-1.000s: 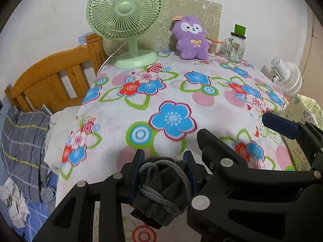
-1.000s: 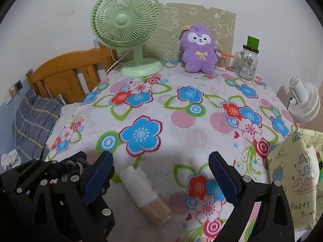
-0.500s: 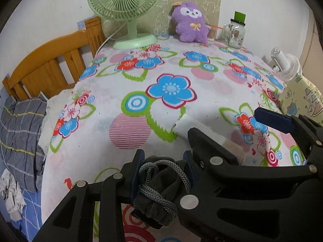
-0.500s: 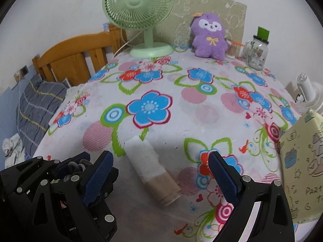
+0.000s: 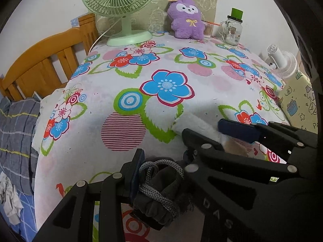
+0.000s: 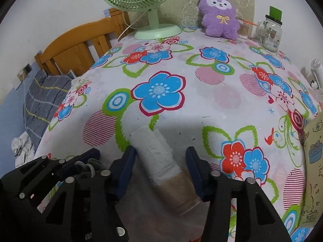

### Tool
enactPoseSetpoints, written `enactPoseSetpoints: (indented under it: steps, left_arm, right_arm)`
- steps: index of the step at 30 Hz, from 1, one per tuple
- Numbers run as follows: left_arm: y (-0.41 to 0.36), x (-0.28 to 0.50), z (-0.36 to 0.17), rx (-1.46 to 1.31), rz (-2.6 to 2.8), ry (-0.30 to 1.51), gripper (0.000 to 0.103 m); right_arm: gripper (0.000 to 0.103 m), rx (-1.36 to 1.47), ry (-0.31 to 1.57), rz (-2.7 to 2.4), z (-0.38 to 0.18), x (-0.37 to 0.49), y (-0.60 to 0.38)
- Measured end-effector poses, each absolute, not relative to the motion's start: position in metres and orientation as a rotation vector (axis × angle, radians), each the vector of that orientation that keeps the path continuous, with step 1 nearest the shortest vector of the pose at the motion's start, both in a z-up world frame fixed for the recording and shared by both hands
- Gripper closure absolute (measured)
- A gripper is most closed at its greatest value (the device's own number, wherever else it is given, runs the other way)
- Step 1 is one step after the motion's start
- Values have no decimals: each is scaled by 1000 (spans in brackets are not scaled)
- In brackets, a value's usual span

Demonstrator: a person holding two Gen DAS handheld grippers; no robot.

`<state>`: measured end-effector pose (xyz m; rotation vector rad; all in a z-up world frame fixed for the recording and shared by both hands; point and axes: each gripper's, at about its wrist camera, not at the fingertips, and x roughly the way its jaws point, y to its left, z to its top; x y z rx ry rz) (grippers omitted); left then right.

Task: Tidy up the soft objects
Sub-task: 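Grasp the white-and-beige rolled tube with the right tool while the left tool holds the pouch, then carry the pouch and rolled tube with both tools to the paper box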

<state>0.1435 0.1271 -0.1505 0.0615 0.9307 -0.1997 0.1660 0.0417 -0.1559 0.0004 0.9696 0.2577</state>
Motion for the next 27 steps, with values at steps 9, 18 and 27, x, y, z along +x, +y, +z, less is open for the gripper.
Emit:
enactPoseSetpoints:
  steps: [9,18,27]
  left_arm:
    - [124,143,-150,71,-188,925,62]
    - [100,140,-146,70,-213,918,63]
    - [75,136,-131,63,-231,880,63]
  right_arm:
    - [74,-30,952,240,-153,164,37]
    - [78,-9,947,219,-149,159,15]
    - [79,13,911,193,-134,153,-12]
